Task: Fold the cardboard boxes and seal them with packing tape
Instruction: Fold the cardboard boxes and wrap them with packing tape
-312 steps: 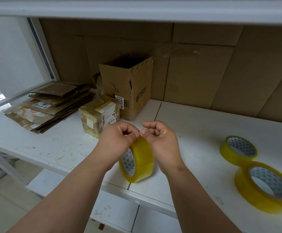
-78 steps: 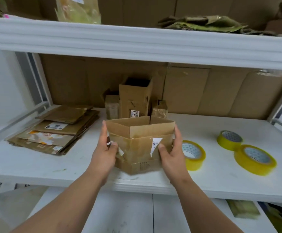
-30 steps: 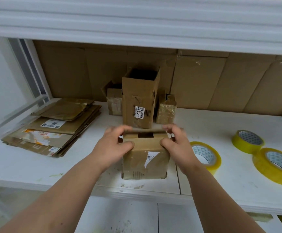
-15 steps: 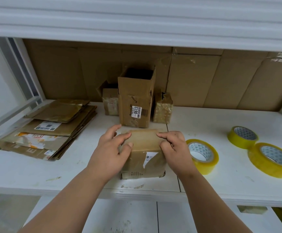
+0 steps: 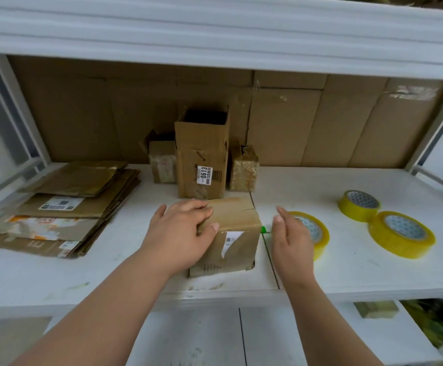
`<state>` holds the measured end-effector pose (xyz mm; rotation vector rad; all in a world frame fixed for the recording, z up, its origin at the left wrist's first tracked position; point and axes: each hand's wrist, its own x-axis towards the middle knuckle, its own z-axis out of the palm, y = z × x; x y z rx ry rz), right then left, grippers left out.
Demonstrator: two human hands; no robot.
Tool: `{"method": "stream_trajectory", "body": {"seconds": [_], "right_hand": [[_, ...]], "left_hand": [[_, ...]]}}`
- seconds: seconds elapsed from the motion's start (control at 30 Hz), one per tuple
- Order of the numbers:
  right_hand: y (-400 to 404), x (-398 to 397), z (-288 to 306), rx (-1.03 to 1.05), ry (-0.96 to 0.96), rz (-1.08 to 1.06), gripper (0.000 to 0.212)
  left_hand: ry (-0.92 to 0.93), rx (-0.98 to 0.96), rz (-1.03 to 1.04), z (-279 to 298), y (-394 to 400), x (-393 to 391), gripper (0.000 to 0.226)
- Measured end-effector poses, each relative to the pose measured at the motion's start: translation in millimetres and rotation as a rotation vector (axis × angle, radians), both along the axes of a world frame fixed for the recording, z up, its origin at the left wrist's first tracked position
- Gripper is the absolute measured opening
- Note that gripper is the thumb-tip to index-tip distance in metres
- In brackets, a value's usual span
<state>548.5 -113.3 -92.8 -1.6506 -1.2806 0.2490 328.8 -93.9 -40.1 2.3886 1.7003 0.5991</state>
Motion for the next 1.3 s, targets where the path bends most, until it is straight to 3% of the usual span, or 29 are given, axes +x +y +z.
{"method": "stream_trajectory", "body": {"seconds": [0.07,0.2,0.3,0.37,0.47,0.63,0.77,0.83,1.13,1.23,1.3], "right_hand": [[0.4,13.7,-4.7,-0.157,-0.136,-0.139,0.042],[-0.2,34.6,-15.0,-0.582,-0.478,-0.176,0.060],[2.7,43.8,-15.0,-0.621,-0.612,-0.145,0.055],[7.2,47.5,-10.2,-0.628,-0.597,-0.114,0.049],[11.2,51.1,1.4,-0.524,-0.395,-0.093,0.040],[11.4,41.5,35.1,-0.231,0.055,0.125,0.034],[12.2,21.4,63.3,-0.068,-0.010,0.309,0.027],[11.0,11.3,72.5,-0.022,-0.037,0.398,0.025],[14.7,-9.1,71.0,0.159,-0.281,0.484,0.030],[17.1,-13.8,70.2,0.166,-0.325,0.480,0.030],[18.0,-16.7,71.2,0.164,-0.347,0.477,0.029]], "left_hand": [[0.011,0.003,0.010,1.0,0.2,1.8,0.045],[0.067,0.040,0.031,5.4,5.0,7.6,0.040],[0.091,0.095,0.057,9.0,5.5,13.7,0.037],[0.118,0.092,0.084,11.3,4.6,15.6,0.037],[0.132,0.064,0.114,15.9,6.5,19.2,0.037],[-0.063,0.016,0.033,20.0,1.9,26.9,0.030],[-0.113,0.001,0.097,23.1,4.5,24.5,0.020],[-0.230,-0.069,0.132,26.3,3.7,22.4,0.017],[-0.777,-0.183,0.053,22.2,-12.9,17.4,0.045],[-0.758,-0.171,-0.018,20.2,-16.3,21.8,0.046],[-0.635,-0.070,-0.025,17.0,-16.2,25.3,0.046]]}}
